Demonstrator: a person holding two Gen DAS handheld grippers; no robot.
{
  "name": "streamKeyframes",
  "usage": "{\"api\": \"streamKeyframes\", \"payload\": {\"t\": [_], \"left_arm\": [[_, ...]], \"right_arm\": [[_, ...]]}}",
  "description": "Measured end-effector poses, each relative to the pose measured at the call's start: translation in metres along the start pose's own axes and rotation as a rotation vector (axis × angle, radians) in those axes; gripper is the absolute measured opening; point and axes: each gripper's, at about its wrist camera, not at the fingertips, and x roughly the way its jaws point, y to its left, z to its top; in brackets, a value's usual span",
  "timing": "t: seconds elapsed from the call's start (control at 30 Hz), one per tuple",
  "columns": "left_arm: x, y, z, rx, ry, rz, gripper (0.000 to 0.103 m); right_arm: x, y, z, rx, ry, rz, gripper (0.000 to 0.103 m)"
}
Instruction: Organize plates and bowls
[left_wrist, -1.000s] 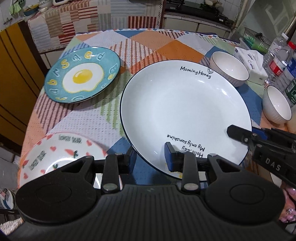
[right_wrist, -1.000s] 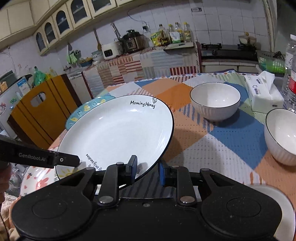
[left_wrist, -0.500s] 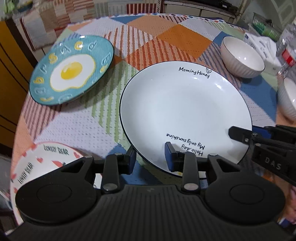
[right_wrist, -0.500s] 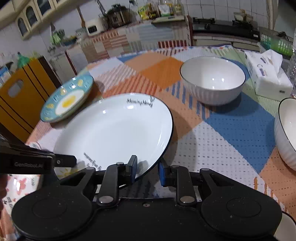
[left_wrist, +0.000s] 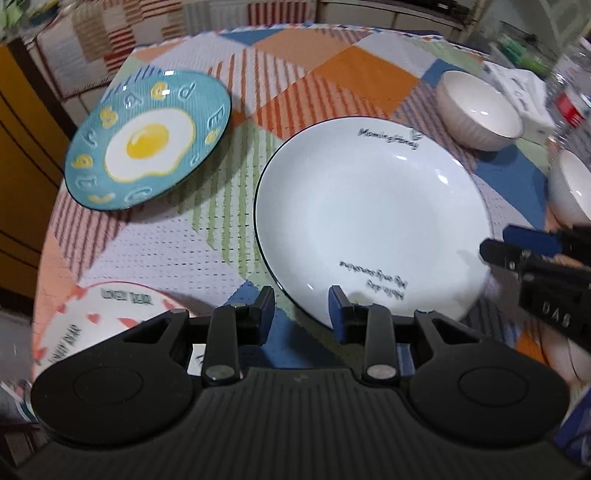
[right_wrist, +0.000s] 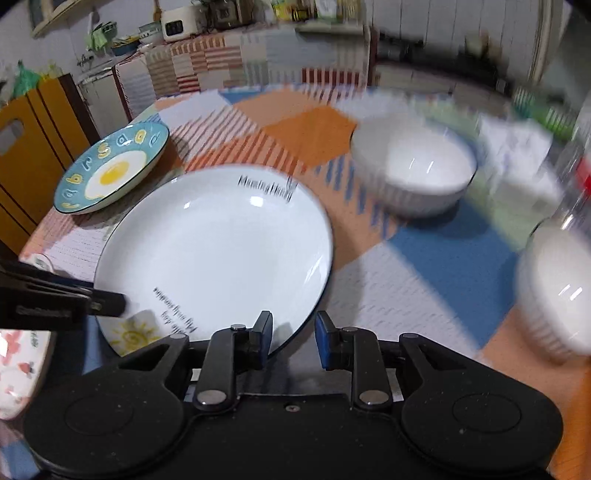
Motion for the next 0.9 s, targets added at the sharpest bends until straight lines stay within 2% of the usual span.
{"api": "streamKeyframes", "payload": {"t": [0.07,0.3,0.6,0.73,0.9], "left_arm": [[-0.013,0.000,-0.002,0.020,0.002,-0.012,0.031],[-0.060,0.006,-0.014,0.080,0.008,-0.033,0.031],[-0.110,0.033,-0.042,0.129,0.026,-0.017,0.031],[-0.129,0.051,-0.058,0.157,0.028,-0.002,0.036],[-0.148,0.081,-0.082,0.185,0.004,0.019,0.045]], "right_arm": [[-0.015,0.000,0.003,-0.001,-0.007,0.037,0.031],[-0.069,0.022,0.005,-0.074,-0.067,0.147,0.043],[-0.119,0.060,0.008,-0.163,-0.111,0.249,0.060],[-0.137,0.077,0.002,-0.180,-0.142,0.311,0.074],[-0.151,0.102,-0.009,-0.226,-0.186,0.383,0.082]]}}
